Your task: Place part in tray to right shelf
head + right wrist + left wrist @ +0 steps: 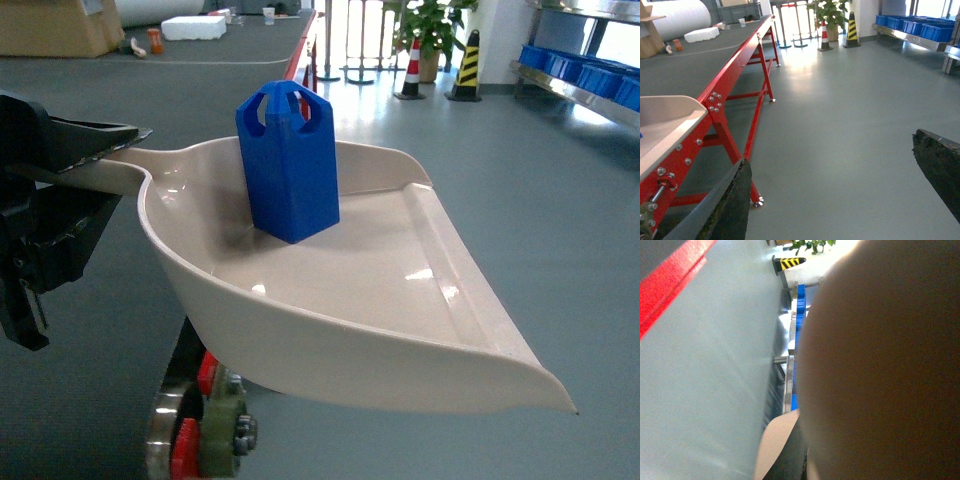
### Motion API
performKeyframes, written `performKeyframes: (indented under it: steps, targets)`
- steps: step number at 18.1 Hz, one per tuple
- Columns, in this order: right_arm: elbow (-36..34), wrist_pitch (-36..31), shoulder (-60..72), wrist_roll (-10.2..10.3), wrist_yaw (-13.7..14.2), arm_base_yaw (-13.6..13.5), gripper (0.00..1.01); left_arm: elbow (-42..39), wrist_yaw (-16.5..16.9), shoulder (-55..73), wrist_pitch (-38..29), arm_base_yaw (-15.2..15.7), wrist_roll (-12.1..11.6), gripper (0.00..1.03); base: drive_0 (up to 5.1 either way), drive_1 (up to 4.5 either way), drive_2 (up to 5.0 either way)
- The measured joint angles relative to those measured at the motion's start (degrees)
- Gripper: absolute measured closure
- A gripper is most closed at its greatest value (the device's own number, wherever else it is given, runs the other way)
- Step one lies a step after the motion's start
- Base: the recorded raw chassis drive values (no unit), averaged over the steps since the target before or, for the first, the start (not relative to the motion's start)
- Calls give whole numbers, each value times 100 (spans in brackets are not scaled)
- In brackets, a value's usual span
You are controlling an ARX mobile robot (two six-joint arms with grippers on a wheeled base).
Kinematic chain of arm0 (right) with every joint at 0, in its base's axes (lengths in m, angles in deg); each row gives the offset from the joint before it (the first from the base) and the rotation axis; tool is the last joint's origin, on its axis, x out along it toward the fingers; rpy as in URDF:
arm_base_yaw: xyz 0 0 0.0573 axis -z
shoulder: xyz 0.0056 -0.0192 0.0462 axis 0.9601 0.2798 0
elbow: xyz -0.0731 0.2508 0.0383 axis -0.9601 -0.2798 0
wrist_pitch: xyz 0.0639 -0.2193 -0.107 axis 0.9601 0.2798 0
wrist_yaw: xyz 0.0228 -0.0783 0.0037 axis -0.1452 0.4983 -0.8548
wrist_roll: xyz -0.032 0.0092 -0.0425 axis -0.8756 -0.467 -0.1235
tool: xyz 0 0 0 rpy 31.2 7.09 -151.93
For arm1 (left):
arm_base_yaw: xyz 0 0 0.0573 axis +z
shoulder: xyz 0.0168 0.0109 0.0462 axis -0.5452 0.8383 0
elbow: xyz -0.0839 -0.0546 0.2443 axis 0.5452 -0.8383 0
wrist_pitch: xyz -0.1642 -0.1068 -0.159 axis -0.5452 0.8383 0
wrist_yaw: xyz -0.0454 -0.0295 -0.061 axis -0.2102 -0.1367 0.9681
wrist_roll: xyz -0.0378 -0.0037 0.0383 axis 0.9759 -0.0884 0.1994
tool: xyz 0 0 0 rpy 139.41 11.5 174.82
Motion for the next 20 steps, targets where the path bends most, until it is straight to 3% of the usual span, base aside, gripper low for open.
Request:
performKeyframes:
  steps: [20]
  targets:
    - [0, -9, 0, 0, 2, 0, 3, -2, 4, -2, -4, -9, -7, 88, 492, -198, -266]
